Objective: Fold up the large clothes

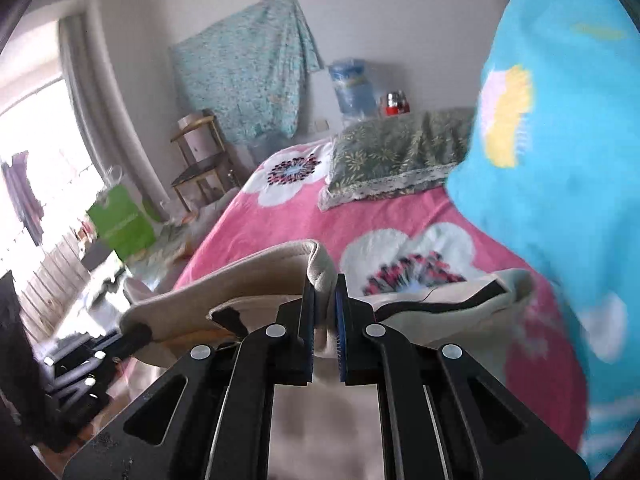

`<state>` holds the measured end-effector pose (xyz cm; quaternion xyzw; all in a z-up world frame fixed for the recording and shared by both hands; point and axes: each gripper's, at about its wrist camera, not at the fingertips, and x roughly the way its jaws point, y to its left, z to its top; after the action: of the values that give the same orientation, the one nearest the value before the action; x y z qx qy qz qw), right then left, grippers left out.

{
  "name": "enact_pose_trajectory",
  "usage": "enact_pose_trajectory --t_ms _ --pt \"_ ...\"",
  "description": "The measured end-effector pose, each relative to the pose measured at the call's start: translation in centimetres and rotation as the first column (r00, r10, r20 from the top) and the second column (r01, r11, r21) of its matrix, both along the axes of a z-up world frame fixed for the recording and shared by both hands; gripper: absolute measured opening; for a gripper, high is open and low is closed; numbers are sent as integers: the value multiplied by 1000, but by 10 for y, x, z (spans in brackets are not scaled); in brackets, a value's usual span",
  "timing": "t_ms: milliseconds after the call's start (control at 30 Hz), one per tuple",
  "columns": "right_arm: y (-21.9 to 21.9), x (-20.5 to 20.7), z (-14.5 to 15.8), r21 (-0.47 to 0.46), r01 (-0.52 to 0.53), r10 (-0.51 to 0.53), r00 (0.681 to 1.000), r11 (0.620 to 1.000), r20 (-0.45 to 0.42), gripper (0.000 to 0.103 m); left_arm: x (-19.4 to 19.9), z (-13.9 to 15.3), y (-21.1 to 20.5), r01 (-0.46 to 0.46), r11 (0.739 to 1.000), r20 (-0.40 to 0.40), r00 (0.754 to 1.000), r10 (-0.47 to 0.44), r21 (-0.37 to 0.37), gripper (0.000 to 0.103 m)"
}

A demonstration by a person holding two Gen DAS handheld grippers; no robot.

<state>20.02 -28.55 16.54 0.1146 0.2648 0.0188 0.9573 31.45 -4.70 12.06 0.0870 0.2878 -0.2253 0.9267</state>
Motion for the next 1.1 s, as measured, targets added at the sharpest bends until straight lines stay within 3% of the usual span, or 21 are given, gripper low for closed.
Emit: enact_pose_trajectory --t_ms 67,133,267,367,433,467,533,567,667,800,833,900,967,1033,1067,1100 --pt "5 -18 -16 -49 -10 10 1000 999 -1 9 -24 -16 -10 19 998 33 999 -21 66 9" --pt "11 -26 -33 -109 -13 9 999 994 -31 10 -38 -39 -20 51 991 -17 999 -49 121 9" --pt "14 -15 -65 -185 -9 -12 993 983 -116 12 -37 -78 -33 39 965 13 999 -44 261 10" --pt "9 -23 -91 -184 -8 -28 981 983 -193 13 -30 -82 -26 26 974 -15 1000 -23 224 10" --pt "8 -27 -98 -209 -2 -39 981 978 -189 20 -28 -81 -22 26 979 -30 999 -20 201 12" --pt "8 -29 -99 -216 2 -44 980 976 -192 29 -28 -83 -22 28 980 -37 999 -21 198 12" --pt "7 -33 -99 -207 -6 -36 980 978 -198 30 -24 -86 -18 37 984 -72 997 -25 173 12" --pt "8 -35 -98 -204 -11 -30 980 979 -195 30 -23 -84 -14 36 990 -92 996 -23 139 11" --pt "20 -50 -88 -228 -23 -15 987 973 -163 17 -29 -76 -3 19 997 -99 995 -12 71 11" --pt "50 -72 -76 -372 14 -46 996 928 -77 11 -43 -71 -1 19 993 -36 999 -14 116 11" --pt "57 -68 -81 -406 -9 -43 992 914 -118 12 -40 -78 -2 21 991 -66 998 -13 129 11" --pt "53 -52 -100 -404 -52 -53 968 913 -244 19 -32 -93 -3 34 989 -145 989 -13 143 12" --pt "40 -43 -116 -372 -26 -104 940 928 -324 31 -30 -90 1 45 993 -160 987 -26 113 13" --pt "27 -49 -114 -329 33 -146 934 944 -325 61 -33 -86 5 76 994 -201 978 -59 80 30" --pt "19 -54 -110 -296 51 -155 927 954 -341 65 -37 -84 9 93 994 -233 970 -76 63 36" --pt "14 -59 -107 -267 56 -154 920 962 -359 66 -43 -83 14 98 994 -261 962 -81 54 53"
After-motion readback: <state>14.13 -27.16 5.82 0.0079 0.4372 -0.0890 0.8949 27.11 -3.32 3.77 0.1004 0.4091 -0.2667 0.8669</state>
